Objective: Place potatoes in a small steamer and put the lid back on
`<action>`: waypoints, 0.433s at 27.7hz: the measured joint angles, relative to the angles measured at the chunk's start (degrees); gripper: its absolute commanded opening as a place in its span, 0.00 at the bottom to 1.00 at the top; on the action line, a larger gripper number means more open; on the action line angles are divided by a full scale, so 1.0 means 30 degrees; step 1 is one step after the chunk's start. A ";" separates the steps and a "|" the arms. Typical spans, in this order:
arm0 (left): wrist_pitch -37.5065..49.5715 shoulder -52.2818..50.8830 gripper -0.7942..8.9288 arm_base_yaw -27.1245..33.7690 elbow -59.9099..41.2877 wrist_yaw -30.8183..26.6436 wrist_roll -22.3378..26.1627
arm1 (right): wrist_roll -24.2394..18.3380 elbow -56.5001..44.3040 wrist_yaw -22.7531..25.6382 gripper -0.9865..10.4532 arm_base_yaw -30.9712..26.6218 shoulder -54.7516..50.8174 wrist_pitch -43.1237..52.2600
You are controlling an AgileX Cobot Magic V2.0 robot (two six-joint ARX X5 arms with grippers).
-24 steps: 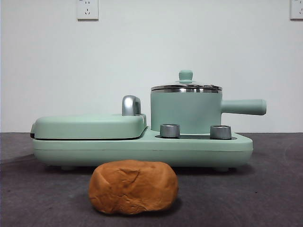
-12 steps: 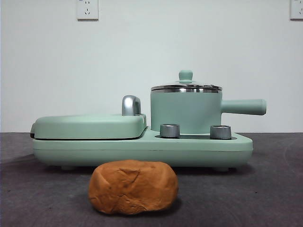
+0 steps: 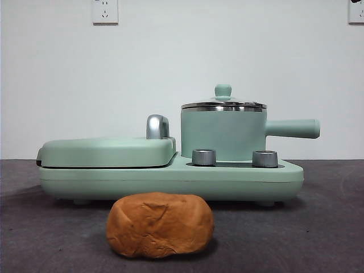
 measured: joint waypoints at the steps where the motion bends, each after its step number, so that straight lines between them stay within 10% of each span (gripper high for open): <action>1: 0.0007 0.0000 0.43 -0.0022 0.0000 0.0000 0.0000 | 0.0138 0.0000 0.0000 0.38 0.0000 0.0000 0.0000; 12: 0.1953 0.1676 0.43 -0.1486 0.0007 0.0000 0.0000 | 0.2178 0.0000 0.0000 0.38 0.0000 0.0000 0.0007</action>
